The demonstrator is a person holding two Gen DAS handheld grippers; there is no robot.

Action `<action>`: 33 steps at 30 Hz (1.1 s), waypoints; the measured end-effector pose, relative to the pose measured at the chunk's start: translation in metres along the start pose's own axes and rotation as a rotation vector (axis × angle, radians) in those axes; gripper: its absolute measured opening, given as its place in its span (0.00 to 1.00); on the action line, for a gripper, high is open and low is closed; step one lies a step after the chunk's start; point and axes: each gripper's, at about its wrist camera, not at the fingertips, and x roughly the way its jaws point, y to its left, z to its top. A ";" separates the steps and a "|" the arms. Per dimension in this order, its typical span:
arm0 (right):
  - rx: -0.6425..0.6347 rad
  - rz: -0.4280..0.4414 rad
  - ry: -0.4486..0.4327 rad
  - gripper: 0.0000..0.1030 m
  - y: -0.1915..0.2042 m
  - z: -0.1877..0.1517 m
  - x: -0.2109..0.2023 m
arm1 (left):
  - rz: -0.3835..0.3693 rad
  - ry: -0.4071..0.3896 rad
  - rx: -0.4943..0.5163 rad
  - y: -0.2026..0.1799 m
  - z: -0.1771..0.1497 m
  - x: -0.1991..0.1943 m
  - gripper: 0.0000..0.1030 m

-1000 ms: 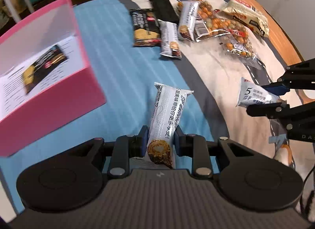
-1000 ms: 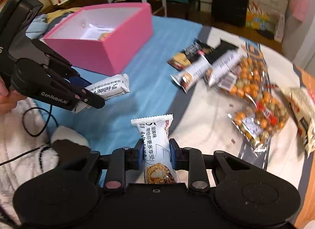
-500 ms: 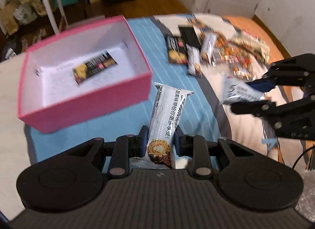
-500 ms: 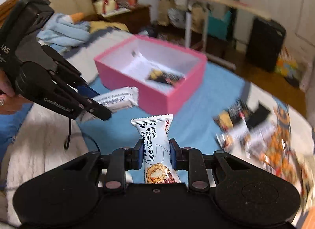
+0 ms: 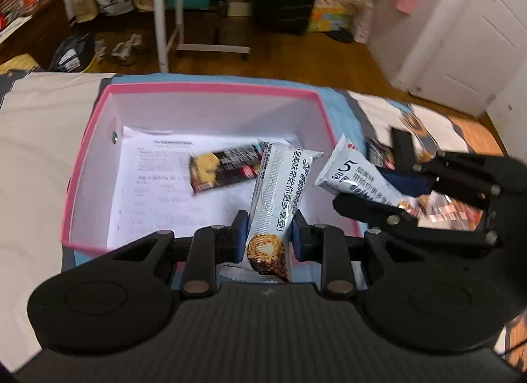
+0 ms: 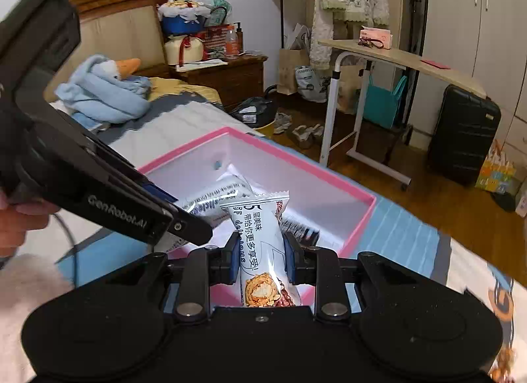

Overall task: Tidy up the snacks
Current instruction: 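Carry both white wafer bars into the pink box and release them, then grasp a white wafer bar with the left gripper while the right gripper grasps another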

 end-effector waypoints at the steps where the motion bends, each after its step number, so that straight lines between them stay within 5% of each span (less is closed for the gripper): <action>1: -0.002 0.001 0.015 0.29 -0.002 0.003 0.011 | 0.011 0.004 -0.012 0.004 0.004 0.008 0.25; 8: -0.063 -0.034 0.150 0.29 -0.007 0.011 0.087 | 0.030 0.039 -0.131 0.035 0.018 0.065 0.25; 15: -0.132 -0.033 0.220 0.29 -0.001 0.007 0.119 | 0.007 0.106 -0.220 0.059 0.011 0.106 0.25; 18: -0.144 -0.043 0.247 0.30 -0.002 0.006 0.127 | 0.006 0.099 -0.246 0.059 0.009 0.112 0.31; 19: -0.142 -0.060 0.248 0.38 -0.003 0.005 0.127 | -0.003 0.097 -0.256 0.060 0.009 0.113 0.39; 22: -0.096 -0.066 0.217 0.53 -0.013 0.006 0.109 | -0.039 0.081 -0.224 0.057 0.011 0.106 0.45; 28: 0.055 0.001 0.039 0.54 -0.040 -0.002 0.014 | -0.012 -0.015 -0.016 0.031 0.007 0.055 0.45; 33: 0.129 -0.067 -0.043 0.54 -0.070 -0.025 -0.065 | -0.102 -0.045 0.091 -0.001 0.008 0.020 0.47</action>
